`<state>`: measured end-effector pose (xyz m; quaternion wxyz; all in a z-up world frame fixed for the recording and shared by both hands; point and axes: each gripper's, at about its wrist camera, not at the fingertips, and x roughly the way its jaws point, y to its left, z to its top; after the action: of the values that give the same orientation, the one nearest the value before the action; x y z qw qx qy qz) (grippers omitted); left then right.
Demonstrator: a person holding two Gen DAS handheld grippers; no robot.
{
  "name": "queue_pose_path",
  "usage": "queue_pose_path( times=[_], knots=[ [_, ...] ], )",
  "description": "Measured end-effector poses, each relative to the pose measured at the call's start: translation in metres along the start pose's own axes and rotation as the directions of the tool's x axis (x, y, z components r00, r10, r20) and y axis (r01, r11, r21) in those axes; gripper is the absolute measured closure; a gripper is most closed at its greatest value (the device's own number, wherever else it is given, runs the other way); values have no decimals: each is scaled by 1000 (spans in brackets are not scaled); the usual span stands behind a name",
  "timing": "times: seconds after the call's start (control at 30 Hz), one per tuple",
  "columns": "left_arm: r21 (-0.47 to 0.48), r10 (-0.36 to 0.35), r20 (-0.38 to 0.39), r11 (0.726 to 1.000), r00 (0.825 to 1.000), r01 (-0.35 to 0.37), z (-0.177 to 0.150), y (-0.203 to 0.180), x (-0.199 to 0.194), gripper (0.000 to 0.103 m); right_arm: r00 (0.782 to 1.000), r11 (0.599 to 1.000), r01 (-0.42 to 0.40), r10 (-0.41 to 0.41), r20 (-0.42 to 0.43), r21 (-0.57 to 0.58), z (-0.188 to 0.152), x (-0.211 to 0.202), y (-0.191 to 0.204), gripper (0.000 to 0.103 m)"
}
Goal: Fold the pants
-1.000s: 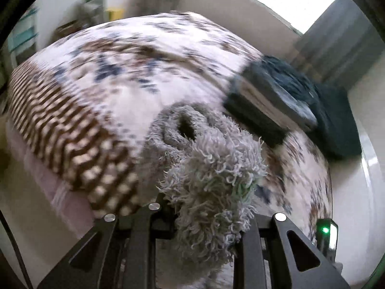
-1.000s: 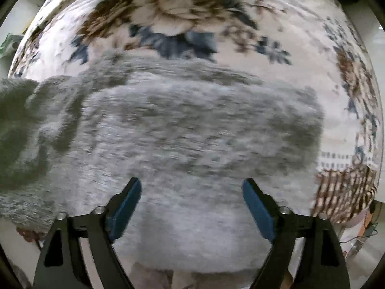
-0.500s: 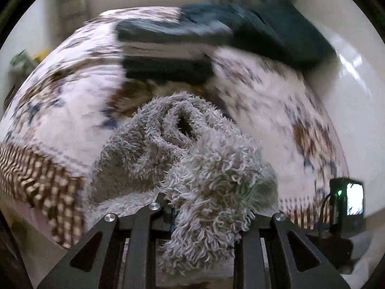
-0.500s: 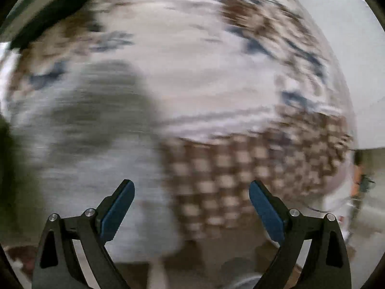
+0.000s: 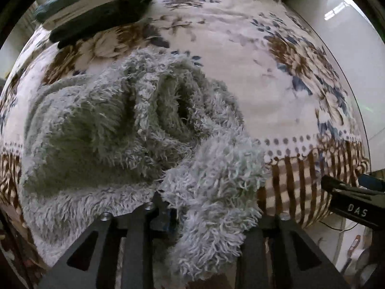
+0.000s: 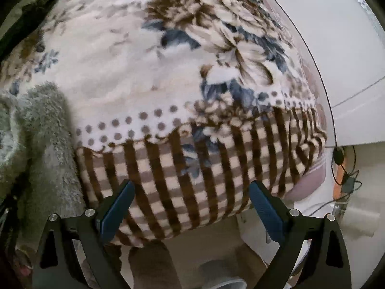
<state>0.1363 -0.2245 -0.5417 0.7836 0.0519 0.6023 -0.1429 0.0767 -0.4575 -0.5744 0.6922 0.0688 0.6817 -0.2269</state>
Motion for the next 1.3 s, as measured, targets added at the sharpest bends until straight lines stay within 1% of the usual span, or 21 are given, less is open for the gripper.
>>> queue_pose_path(
  times=[0.03, 0.1, 0.17, 0.27, 0.33, 0.4, 0.47, 0.57, 0.6, 0.67, 0.7, 0.73, 0.77, 0.8, 0.83, 0.9, 1.07, 1.13, 1.23, 1.27, 1.3],
  knots=[
    [-11, -14, -3, 1000, 1000, 14, 3, 4, -8, 62, 1000, 1000, -19, 19, 11, -3, 1, -5, 1, 5],
    [-24, -51, 8, 998, 999, 51, 5, 8, -24, 18, 996, 997, -82, 82, 18, -1, 3, -16, 5, 5],
    [-55, -97, 45, 994, 994, 99, 9, 18, -54, 5, 980, 981, -195, 195, 31, 6, 7, -31, 11, 5],
    [-98, -127, 68, 986, 990, 133, 10, 42, -85, 4, 946, 947, -321, 322, 39, -17, 14, -52, 29, 5],
    [-152, -95, 74, 983, 993, 106, 9, 69, -99, 4, 912, 912, -408, 409, 30, -31, 20, -65, 46, 5],
    [-233, 28, 72, 972, 997, -11, 3, 108, -111, 4, 861, 861, -508, 508, 5, -39, 25, -74, 67, 5],
    [-330, 161, 35, 934, 986, -140, -6, 155, -114, 4, 793, 791, -609, 608, -34, -52, 30, -78, 95, 9],
    [-390, 245, -53, 887, 968, -246, -20, 202, -99, 4, 737, 735, -675, 669, -99, -66, 33, -73, 137, 26],
    [-411, 249, -95, 872, 964, -266, -26, 218, -90, 4, 742, 738, -670, 661, -115, -82, 33, -70, 152, 26],
    [-442, 250, -130, 852, 960, -281, -35, 234, -79, 4, 774, 766, -632, 618, -135, -119, 32, -58, 179, 25],
    [-451, 248, -140, 846, 959, -285, -38, 239, -74, 4, 826, 806, -562, 539, -164, -185, 31, -44, 200, 24],
    [-458, 252, -144, 840, 957, -290, -41, 243, -71, 4, 860, 830, -507, 471, -195, -232, 29, -31, 216, 25],
    [-463, 251, -150, 837, 956, -292, -42, 245, -68, 4, 874, 840, -481, 437, -213, -253, 27, -19, 227, 32],
    [-468, 236, -157, 838, 959, -282, -44, 250, -64, 4, 883, 849, -463, 417, -214, -256, 21, -9, 234, 57],
    [-473, 215, -161, 840, 963, -266, -44, 252, -59, 4, 885, 852, -460, 416, -208, -250, 19, -7, 234, 65],
    [-486, 188, -144, 842, 972, -235, -41, 259, -59, 4, 866, 853, -495, 471, -167, -165, 15, -17, 214, 71],
    [-459, 116, -83, 877, 990, -141, -22, 255, -56, 4, 839, 839, -543, 544, -26, 27, 4, -67, 133, 77],
    [-438, 83, -79, 892, 993, -109, -14, 249, -50, 4, 860, 859, -510, 511, -6, 27, -2, -81, 115, 77],
    [-411, 18, -88, 910, 996, -53, -3, 239, -37, 4, 883, 886, -462, 464, -74, 39, -6, -61, 104, 72],
    [-399, -2, -87, 916, 996, -33, 3, 235, -33, 4, 880, 891, -453, 450, -152, 16, -5, -41, 111, 64],
    [-389, -17, -93, 921, 996, -21, 8, 232, -28, 4, 863, 886, -463, 457, -215, 27, -2, -24, 115, 62]
  ],
)
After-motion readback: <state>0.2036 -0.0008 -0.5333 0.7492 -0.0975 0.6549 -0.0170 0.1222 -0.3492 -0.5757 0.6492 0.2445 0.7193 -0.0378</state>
